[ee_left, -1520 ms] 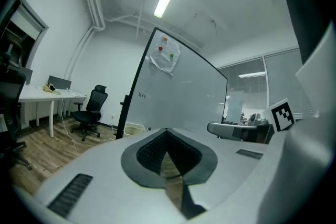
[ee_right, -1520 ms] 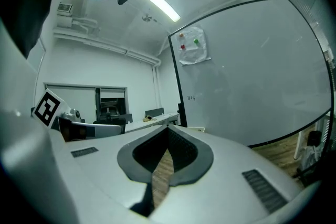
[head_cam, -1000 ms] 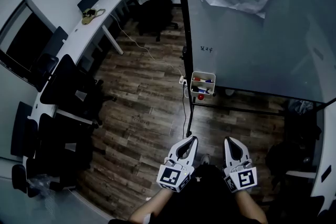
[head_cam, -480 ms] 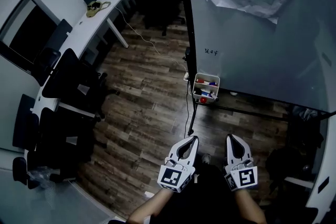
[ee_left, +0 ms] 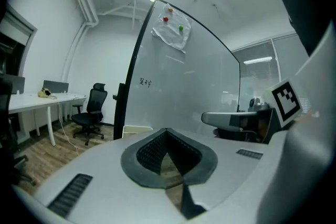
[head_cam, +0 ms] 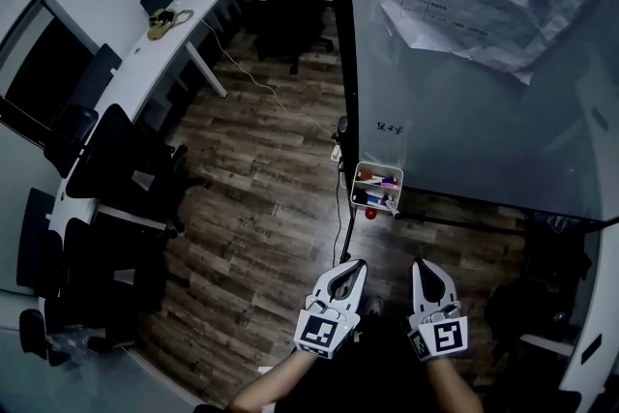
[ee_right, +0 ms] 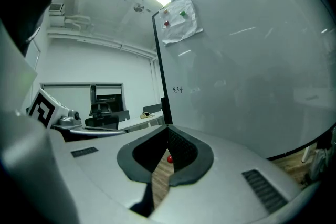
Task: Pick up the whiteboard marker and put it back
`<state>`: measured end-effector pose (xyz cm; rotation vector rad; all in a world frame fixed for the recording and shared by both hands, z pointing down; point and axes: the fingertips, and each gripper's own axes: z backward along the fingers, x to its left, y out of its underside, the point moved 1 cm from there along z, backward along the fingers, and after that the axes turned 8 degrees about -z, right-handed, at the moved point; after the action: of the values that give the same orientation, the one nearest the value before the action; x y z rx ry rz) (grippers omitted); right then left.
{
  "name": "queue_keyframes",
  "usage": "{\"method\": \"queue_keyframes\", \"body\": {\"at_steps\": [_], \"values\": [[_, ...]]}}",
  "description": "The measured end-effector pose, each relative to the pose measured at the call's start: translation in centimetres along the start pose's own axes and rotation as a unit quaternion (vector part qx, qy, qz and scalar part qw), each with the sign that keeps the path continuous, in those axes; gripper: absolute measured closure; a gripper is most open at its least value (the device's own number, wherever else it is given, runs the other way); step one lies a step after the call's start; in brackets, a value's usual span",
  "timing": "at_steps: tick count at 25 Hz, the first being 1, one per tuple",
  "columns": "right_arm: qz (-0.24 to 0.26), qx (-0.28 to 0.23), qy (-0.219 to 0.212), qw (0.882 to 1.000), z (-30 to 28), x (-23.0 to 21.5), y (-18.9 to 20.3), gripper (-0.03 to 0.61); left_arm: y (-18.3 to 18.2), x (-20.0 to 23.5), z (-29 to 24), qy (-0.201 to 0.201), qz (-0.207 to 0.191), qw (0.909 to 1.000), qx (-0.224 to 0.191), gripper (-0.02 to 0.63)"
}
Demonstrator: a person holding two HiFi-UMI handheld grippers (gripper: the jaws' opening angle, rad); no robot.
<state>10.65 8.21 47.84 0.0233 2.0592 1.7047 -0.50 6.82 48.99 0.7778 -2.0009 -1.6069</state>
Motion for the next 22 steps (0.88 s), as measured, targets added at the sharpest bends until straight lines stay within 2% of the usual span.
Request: {"method": "queue_keyframes", "body": {"at_steps": [4,9,14,17,20,22], "values": [[0.004,0.009,0.015,1.000,-1.2,-0.9,0.5,0.565,1.0,0.2,-2.5,0.031,-0.027,0.9991,0.005,0.606],[-0.021,-0.001,0.028,0.999,-2.6,-1.2,0.5,0.565,2.0,0.1,-5.3,0.060,-0.048,0.9971,-0.002,0.606],[-0.013,0.023,0.030,0.999,-2.9,-2.1,1.9,0.565,2.5,0.0,-7.6,0.076,-0.070,0.9947,-0.001,0.606],[-0.015,0.030,0.038,0.999,-3.1,-2.8,2.4,0.565,3.2,0.0,-8.9,0.091,-0.068,0.9935,0.009,0.604],[-0.020,0.037,0.047,0.998,-3.2,-3.5,2.7,0.565,3.4,0.2,-10.0,0.091,-0.086,0.9920,0.015,0.601],[-0.020,0.035,0.049,0.998,-3.4,-3.8,2.5,0.565,3.4,0.3,-10.7,0.091,-0.088,0.9918,0.016,0.542]]}}
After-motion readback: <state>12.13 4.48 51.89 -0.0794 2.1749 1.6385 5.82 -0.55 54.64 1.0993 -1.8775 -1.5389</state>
